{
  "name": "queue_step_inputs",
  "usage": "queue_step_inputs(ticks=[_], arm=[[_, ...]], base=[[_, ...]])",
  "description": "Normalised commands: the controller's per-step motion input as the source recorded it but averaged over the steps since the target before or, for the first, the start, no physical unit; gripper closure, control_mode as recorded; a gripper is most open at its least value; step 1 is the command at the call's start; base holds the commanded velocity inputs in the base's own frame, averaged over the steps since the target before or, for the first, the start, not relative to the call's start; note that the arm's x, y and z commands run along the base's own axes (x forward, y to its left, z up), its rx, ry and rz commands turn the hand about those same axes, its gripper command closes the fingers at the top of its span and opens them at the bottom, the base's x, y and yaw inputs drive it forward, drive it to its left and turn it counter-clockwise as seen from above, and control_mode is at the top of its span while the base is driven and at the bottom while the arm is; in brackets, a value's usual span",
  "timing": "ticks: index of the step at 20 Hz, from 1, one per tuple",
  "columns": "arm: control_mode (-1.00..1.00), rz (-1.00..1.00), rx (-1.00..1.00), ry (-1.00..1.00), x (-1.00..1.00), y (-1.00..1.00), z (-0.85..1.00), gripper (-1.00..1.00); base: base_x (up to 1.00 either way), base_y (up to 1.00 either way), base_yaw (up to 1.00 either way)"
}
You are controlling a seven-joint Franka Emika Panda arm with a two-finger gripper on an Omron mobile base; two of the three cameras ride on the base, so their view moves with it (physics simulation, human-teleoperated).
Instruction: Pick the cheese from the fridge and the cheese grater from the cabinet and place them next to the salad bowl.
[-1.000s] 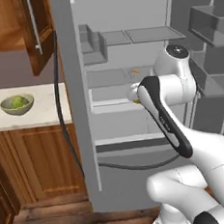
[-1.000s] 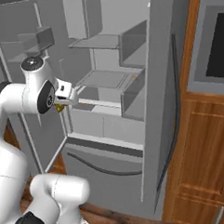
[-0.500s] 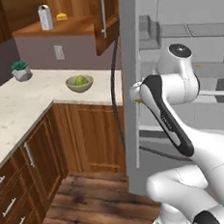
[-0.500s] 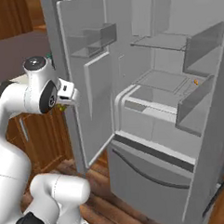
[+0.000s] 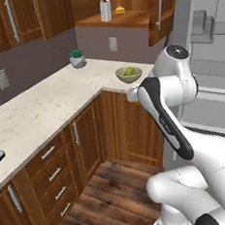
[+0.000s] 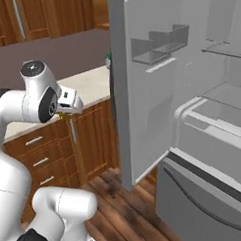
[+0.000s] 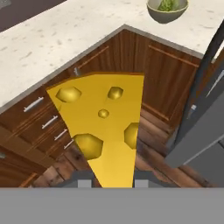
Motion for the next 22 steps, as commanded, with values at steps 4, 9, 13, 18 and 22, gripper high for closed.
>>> queue_step_inputs(ticks=[4, 9, 13, 18, 22], arm=[[1.0, 0.0, 0.0, 0.0, 0.0, 0.0, 0.0, 1.0], [1.0, 0.0, 0.0, 0.0, 0.0, 0.0, 0.0, 1.0], [1.0, 0.0, 0.0, 0.0, 0.0, 0.0, 0.0, 1.0], [1.0, 0.0, 0.0, 0.0, 0.0, 0.0, 0.0, 1.0], [1.0, 0.0, 0.0, 0.0, 0.0, 0.0, 0.0, 1.0]], base=[[0.71, 0.29, 0.06], [0.77, 0.39, 0.02], [0.78, 0.32, -0.09], [0.71, 0.31, -0.25], [0.53, 0.24, -0.49]])
